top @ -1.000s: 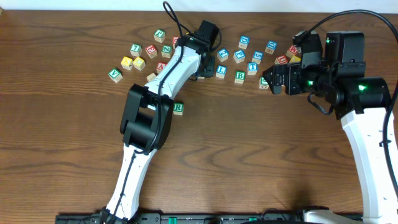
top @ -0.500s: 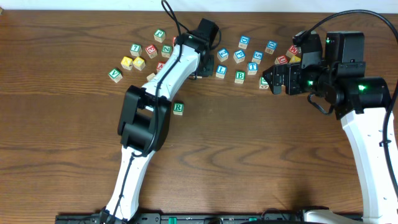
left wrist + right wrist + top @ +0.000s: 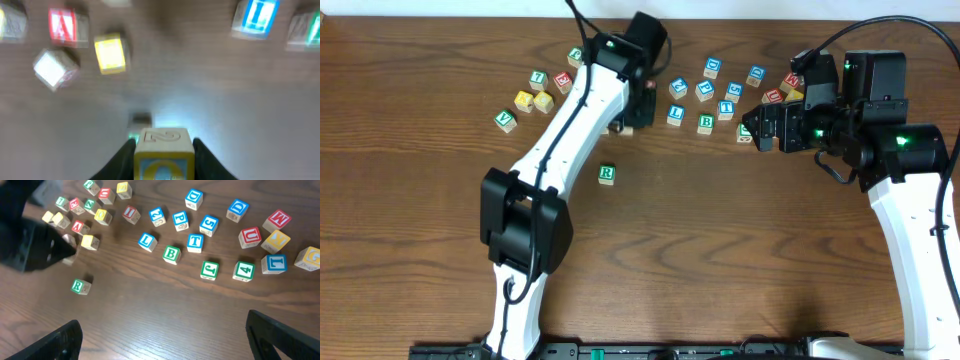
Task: Spell out ROBOT
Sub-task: 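Place the O block to the right of the R block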
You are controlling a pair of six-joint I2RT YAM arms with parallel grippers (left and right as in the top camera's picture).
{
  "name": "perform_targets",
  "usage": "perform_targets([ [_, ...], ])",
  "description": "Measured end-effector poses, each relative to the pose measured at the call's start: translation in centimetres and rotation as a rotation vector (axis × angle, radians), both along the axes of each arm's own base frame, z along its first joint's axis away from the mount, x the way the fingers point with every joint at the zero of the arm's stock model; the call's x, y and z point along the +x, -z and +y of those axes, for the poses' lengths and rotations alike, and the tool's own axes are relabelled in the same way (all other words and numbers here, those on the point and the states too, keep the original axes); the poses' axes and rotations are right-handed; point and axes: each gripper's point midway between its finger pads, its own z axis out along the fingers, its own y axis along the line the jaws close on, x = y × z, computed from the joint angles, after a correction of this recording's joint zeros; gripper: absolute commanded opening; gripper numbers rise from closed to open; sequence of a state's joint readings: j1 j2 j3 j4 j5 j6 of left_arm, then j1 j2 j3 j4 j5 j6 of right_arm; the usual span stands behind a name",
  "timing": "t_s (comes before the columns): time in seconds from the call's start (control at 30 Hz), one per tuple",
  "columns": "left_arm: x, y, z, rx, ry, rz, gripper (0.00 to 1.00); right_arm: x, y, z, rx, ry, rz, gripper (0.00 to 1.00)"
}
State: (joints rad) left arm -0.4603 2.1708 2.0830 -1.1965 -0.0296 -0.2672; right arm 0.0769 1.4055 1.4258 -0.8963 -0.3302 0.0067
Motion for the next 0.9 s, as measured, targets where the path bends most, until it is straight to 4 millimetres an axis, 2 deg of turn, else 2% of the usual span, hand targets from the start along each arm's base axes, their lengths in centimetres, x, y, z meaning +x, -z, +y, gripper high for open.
perform_targets([
  [0.17,-4.2,2.3,-0.2,0.072,0.031,0.142,0.28,0.0,0.0,0.0,0.0,0.0,-0.001,0.99],
  [0.37,-6.9,5.5,-0.9,0.115,0.062,0.214,0.28,0.0,0.0,0.0,0.0,0.0,-0.001,0.99],
  [0.63,-6.4,8.1,-1.3,0.091,0.014,0.181,0.28,0.0,0.0,0.0,0.0,0.0,0.0,0.99],
  [0.9,-6.7,10.5,-0.7,0.088,-0.028,0.183,0.28,0.0,0.0,0.0,0.0,0.0,-0.001,0.99],
])
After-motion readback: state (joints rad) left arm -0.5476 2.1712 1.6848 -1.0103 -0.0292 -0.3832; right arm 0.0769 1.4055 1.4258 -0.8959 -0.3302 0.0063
